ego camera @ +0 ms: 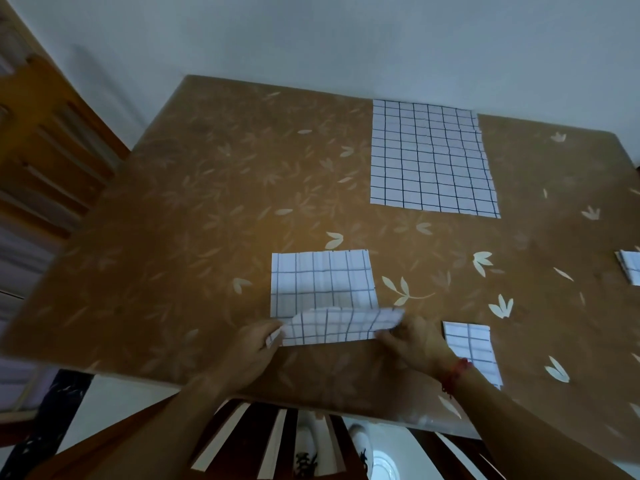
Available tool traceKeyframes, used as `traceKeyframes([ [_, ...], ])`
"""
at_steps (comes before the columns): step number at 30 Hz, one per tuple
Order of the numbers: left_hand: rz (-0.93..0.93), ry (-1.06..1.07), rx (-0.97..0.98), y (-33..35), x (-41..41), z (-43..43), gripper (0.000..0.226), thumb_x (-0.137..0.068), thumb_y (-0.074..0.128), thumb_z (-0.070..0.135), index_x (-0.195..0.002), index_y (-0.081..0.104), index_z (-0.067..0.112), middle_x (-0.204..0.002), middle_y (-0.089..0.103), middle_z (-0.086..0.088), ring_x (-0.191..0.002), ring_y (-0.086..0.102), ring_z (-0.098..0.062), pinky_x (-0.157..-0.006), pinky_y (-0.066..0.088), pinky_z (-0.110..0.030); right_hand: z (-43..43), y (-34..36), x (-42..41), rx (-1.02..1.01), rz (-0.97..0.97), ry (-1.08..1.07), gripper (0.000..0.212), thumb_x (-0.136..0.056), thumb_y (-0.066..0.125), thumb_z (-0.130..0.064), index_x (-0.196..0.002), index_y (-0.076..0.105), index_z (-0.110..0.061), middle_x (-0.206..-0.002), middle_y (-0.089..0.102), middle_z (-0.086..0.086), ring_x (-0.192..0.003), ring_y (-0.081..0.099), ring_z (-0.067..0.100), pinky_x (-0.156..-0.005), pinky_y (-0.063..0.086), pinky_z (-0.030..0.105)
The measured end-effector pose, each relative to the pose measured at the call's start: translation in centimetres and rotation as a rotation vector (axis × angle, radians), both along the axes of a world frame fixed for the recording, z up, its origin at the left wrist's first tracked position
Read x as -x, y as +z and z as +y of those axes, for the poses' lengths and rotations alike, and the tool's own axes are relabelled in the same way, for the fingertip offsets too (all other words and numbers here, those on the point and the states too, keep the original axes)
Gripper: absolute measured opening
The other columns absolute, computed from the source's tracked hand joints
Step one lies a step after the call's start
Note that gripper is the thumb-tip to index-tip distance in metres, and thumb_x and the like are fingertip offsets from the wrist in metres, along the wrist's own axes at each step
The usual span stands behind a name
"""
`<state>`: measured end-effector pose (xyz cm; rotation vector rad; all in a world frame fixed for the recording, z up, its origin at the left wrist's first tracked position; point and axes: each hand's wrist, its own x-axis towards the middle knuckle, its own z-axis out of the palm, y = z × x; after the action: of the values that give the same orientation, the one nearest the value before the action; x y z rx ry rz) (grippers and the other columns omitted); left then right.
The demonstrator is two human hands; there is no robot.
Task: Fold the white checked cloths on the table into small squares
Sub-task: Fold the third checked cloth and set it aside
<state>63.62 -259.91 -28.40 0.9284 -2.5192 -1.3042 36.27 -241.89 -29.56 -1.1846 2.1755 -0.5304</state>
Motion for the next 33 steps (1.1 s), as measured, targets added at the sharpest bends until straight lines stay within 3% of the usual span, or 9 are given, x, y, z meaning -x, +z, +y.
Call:
traceKeyframes([
  [2, -0.055, 0.047, -0.09, 0.3, 0.9, -0.8, 0.029, -0.101, 0.043, 0.03, -0.092, 0.064, 0.012, -0.083, 0.067, -0.002, -0.079, 0.061, -0.011, -0.073, 0.051, -0.034, -1.0, 0.0, 0.2, 0.013, -0.017, -0.028, 0.029, -0.09, 0.063, -0.035, -0.117, 0.068, -0.024, -0.112, 0.072, -0.004, -0.101, 0.066, 0.014, -0.088, 0.053, 0.032],
  [5, -0.083, 0.131, -0.146, -0.1, 2.0, -1.9, 0.015, -0.1, 0.044, 0.026, -0.101, 0.059, 0.025, -0.091, 0.066, 0.006, -0.086, 0.062, -0.005, -0.069, 0.051, -0.017, -2.4, -0.5, 0.8, 0.002, -0.034, -0.08, 0.026, -0.094, 0.06, -0.031, -0.114, 0.069, -0.018, -0.103, 0.071, -0.005, -0.093, 0.066, 0.013, -0.072, 0.048, 0.015],
  [9, -0.031, 0.214, -0.286, -1.1, 2.8, -3.0, 0.019, -0.096, 0.054, 0.023, -0.11, 0.054, 0.036, -0.101, 0.064, 0.014, -0.095, 0.062, 0.001, -0.067, 0.052, -0.016, -4.0, -1.2, 1.2, 0.035, -0.143, -0.182, 0.028, -0.093, 0.06, -0.032, -0.118, 0.065, -0.021, -0.104, 0.072, -0.003, -0.095, 0.066, 0.014, -0.084, 0.054, 0.03],
  [11, -0.051, 0.253, -0.286, -1.5, 3.0, -3.3, 0.034, -0.091, 0.062, 0.021, -0.12, 0.049, 0.033, -0.102, 0.064, 0.011, -0.094, 0.063, -0.006, -0.067, 0.052, -0.019, -4.6, -1.6, 1.3, 0.03, -0.17, -0.206, 0.026, -0.094, 0.06, -0.031, -0.118, 0.064, -0.021, -0.1, 0.069, -0.007, -0.092, 0.065, 0.012, -0.082, 0.054, 0.028],
  [16, -0.077, 0.278, -0.168, -2.2, 3.2, -3.2, 0.061, -0.08, 0.074, 0.017, -0.126, 0.04, 0.037, -0.096, 0.059, 0.01, -0.079, 0.061, -0.008, -0.062, 0.05, -0.018, -5.7, -2.3, 1.6, -0.002, -0.186, -0.265, 0.017, -0.093, 0.061, -0.035, -0.107, 0.064, -0.027, -0.093, 0.068, -0.01, -0.09, 0.066, 0.013, -0.082, 0.057, 0.035],
  [21, -0.109, 0.26, -0.058, -3.2, 3.4, -3.2, 0.072, -0.077, 0.076, 0.016, -0.139, 0.039, 0.023, -0.104, 0.053, 0.011, -0.082, 0.055, -0.009, -0.063, 0.045, -0.012, -6.6, -2.7, 1.5, -0.018, -0.105, -0.337, 0.009, -0.09, 0.065, -0.037, -0.088, 0.061, -0.028, -0.078, 0.066, -0.009, -0.077, 0.063, 0.011, -0.062, 0.048, 0.023],
  [25, -0.175, 0.264, 0.108, -3.6, 3.5, -3.1, 0.067, -0.08, 0.073, 0.016, -0.139, 0.042, 0.013, -0.119, 0.049, 0.001, -0.103, 0.04, -0.006, -0.09, 0.032, -0.016, -7.0, -3.0, 1.4, -0.028, -0.088, -0.389, 0.012, -0.087, 0.067, -0.037, -0.089, 0.062, -0.026, -0.074, 0.062, -0.008, -0.074, 0.061, 0.012, -0.057, 0.042, 0.02],
  [28, -0.16, 0.238, 0.305, -3.9, 3.4, -2.7, 0.051, -0.08, 0.066, 0.023, -0.128, 0.054, 0.009, -0.12, 0.054, -0.006, -0.109, 0.04, -0.006, -0.096, 0.023, -0.016, -7.1, -2.7, 1.3, -0.007, -0.06, -0.423, 0.026, -0.086, 0.068, -0.042, -0.102, 0.058, -0.025, -0.085, 0.064, -0.009, -0.083, 0.062, 0.014, -0.069, 0.052, 0.03],
  [33, -0.104, -0.042, 0.523, -3.2, 3.6, 0.8, 0.035, -0.087, 0.046, 0.03, -0.114, 0.062, 0.014, -0.118, 0.058, -0.003, -0.111, 0.048, -0.014, -0.093, 0.042, -0.025, -6.4, -1.3, -0.5, 0.022, 0.086, -0.336, 0.04, -0.091, 0.06, -0.039, -0.126, 0.051, -0.021, -0.124, 0.053, 0.009, -0.116, 0.054, 0.03, -0.087, 0.052, 0.043],
])
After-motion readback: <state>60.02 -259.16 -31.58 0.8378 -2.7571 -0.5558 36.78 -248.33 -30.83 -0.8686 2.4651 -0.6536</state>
